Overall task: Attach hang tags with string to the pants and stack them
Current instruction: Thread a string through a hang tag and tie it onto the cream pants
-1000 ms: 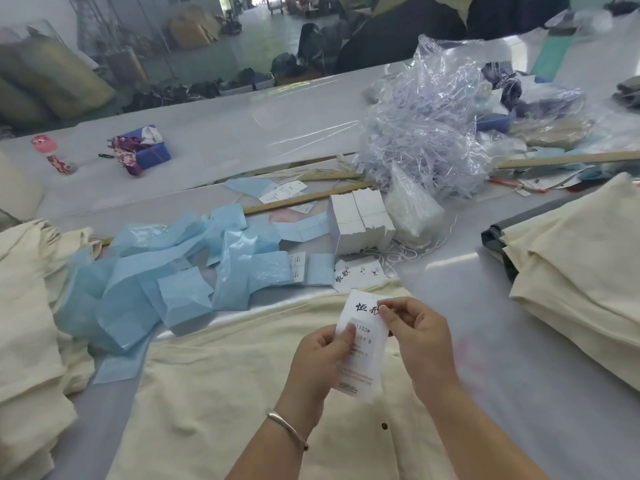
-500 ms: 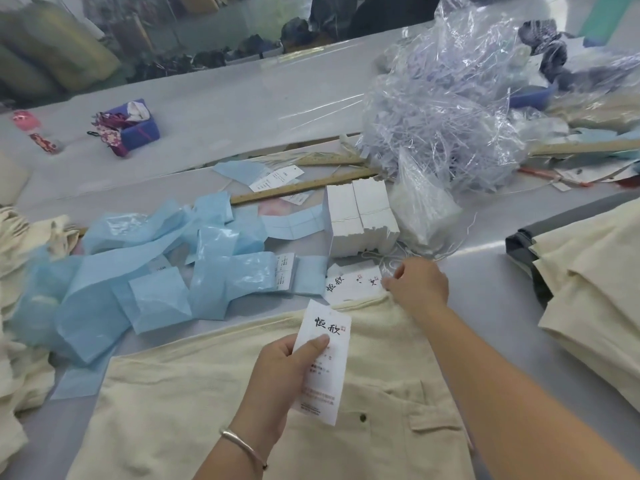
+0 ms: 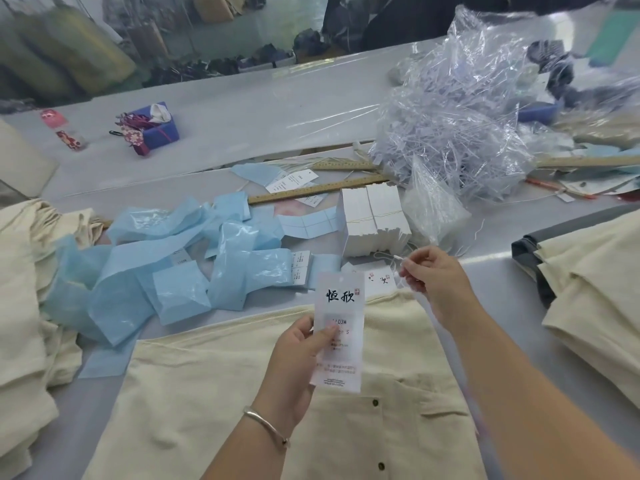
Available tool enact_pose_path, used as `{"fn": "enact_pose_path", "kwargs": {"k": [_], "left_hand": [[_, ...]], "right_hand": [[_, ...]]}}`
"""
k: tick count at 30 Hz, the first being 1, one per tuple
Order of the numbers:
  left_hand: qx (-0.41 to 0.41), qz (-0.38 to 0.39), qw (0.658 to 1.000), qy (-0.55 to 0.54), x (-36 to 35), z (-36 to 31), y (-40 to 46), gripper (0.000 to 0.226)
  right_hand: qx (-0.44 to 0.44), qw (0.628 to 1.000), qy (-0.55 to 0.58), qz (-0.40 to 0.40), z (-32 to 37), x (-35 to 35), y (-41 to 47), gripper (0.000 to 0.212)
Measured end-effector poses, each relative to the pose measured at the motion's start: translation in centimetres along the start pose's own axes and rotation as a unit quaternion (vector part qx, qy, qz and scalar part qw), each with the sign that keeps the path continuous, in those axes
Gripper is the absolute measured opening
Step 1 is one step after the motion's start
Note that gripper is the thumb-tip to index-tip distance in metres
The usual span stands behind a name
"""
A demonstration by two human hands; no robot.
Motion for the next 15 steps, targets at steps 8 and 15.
{"fn": "enact_pose_path", "kwargs": {"k": [8, 15], "left_hand": [[0.168, 0.145, 0.942, -0.251, -1.1, 0.5, -3.9, 0.042], [0.092, 0.106, 0.964, -0.227, 1.0, -0.5, -6.6, 0.029]], "right_hand": [[-0.011, 0.982, 0.121, 0.143, 3.9, -4.3, -10.5, 0.016], [-0.054, 0.996, 0.063, -0.015, 1.2, -6.0, -19.2, 0.024]]}}
Point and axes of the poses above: each hand's wrist, its own y-axis towards the middle knuckle, its own x-axis out of the back of the hand, z = x × y, the point moved 4 cm from there along y, towards the middle knuckle, and after that the axes turned 13 degrees about -y, right-handed, at the moved point
